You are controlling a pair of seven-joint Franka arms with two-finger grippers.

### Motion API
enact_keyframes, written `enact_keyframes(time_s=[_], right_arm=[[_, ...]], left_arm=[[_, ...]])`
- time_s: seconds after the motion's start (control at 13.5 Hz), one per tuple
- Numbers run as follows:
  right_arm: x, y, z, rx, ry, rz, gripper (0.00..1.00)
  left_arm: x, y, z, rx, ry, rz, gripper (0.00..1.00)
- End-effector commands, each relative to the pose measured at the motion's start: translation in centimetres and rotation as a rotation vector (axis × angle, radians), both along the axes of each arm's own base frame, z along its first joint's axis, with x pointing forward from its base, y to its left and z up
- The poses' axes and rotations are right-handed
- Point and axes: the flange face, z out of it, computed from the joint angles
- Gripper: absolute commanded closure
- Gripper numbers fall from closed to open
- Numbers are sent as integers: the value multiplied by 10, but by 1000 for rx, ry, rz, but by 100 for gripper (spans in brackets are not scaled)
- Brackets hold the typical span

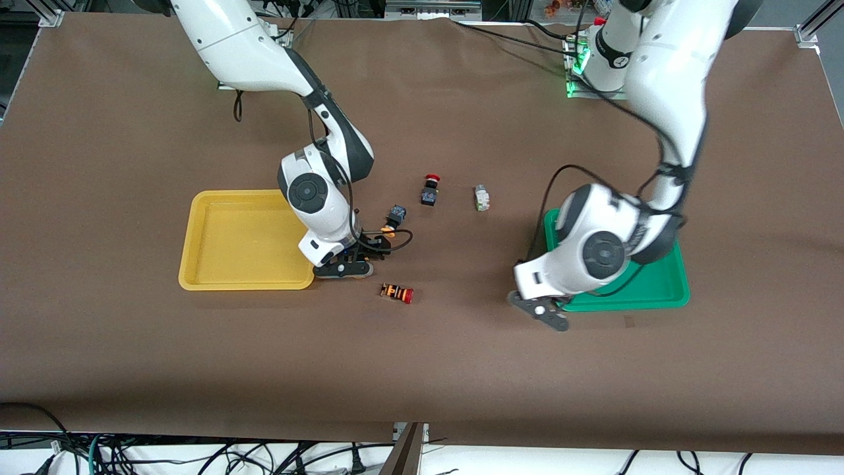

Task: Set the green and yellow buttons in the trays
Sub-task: 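Release the button and block into the yellow and green trays with both grippers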

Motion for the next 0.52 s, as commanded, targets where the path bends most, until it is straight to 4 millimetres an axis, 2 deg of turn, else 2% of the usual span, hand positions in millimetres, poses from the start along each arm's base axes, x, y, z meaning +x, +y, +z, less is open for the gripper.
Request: enact_keyframes(time_s=[0.0,0.07,0.22,0.3,0.37,0.45], right_arm=[[9,-1,-13,7,-20,-10,26],[12,2,-5,14,-28,-9,49],[12,-4,-5,4,-16,-1,91],[14,-9,9,-11,6,2,100],[18,-19,31,-32,30,13,100],[23,-38,48,-66,58,37,100]], left_arm=[[-5,98,-1,-3,136,-37,95],[-10,128,-17,-21,179,-66,95],[-18,151,-54,-54,231,-133,95],[-20,153,-67,-62,249,-152,95],[-22,150,-74,-64,260,-159,91],[-23,142,-78,-66,265,-169,87]])
